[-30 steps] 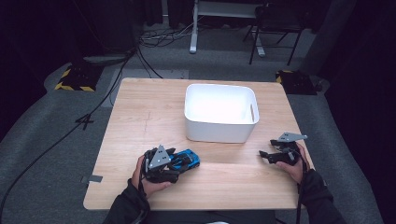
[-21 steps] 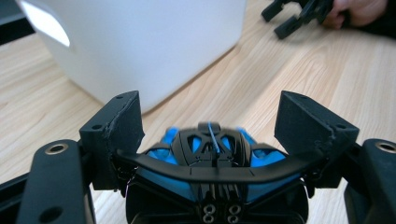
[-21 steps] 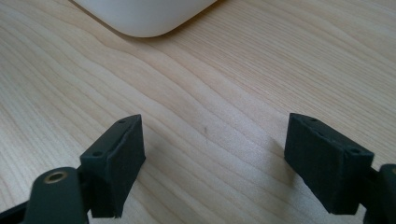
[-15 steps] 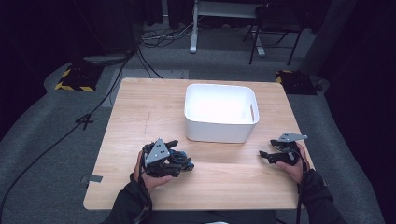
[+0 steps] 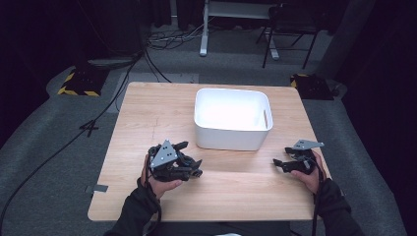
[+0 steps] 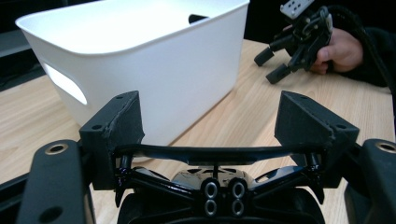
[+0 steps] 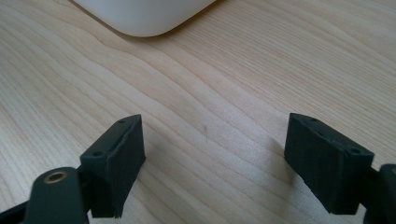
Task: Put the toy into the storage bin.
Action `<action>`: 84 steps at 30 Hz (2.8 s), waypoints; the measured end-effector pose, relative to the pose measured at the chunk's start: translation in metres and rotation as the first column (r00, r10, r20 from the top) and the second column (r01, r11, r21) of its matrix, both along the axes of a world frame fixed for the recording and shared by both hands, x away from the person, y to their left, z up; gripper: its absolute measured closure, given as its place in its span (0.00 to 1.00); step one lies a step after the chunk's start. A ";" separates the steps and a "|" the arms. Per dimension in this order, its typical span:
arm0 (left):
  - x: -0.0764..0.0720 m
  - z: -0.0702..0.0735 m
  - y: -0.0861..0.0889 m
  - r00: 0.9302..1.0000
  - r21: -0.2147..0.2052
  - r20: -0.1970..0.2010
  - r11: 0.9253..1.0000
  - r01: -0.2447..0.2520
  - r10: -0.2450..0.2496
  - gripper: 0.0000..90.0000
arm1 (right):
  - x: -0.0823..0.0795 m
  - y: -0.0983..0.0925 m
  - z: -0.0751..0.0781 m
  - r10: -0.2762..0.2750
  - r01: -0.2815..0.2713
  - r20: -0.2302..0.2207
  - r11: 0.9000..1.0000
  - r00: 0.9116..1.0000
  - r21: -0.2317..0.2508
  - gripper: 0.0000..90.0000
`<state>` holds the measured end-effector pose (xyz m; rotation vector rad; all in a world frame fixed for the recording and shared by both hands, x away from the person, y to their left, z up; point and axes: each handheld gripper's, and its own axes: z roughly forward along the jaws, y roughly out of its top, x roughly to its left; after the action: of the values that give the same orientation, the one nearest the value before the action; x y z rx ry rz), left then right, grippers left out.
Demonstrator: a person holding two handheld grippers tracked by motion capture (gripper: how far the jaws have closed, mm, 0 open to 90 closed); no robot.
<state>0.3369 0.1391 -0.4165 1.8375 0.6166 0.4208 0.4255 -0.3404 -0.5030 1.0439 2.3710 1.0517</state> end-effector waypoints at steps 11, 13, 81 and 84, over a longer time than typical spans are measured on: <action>0.011 0.016 0.007 1.000 -0.038 -0.002 0.999 -0.021 0.021 0.27 | 0.000 0.000 0.000 0.001 -0.001 0.001 1.000 1.000 0.000 0.23; 0.013 0.019 0.008 1.000 -0.048 0.005 0.999 -0.026 0.026 0.27 | 0.000 0.000 0.000 0.000 0.000 0.000 1.000 1.000 0.000 0.23; 0.103 0.151 -0.023 0.990 -0.012 0.142 1.000 -0.016 0.018 0.27 | 0.000 0.000 0.000 0.000 0.000 0.001 1.000 1.000 0.002 0.23; 0.106 0.149 -0.029 0.990 -0.011 0.139 1.000 -0.006 0.007 0.27 | -0.001 0.000 0.000 0.003 -0.003 0.001 1.000 1.000 0.002 0.23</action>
<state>0.4431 0.1099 -0.2671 1.7792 0.5283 0.5446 0.4249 -0.3409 -0.5031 1.0407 2.3723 1.0550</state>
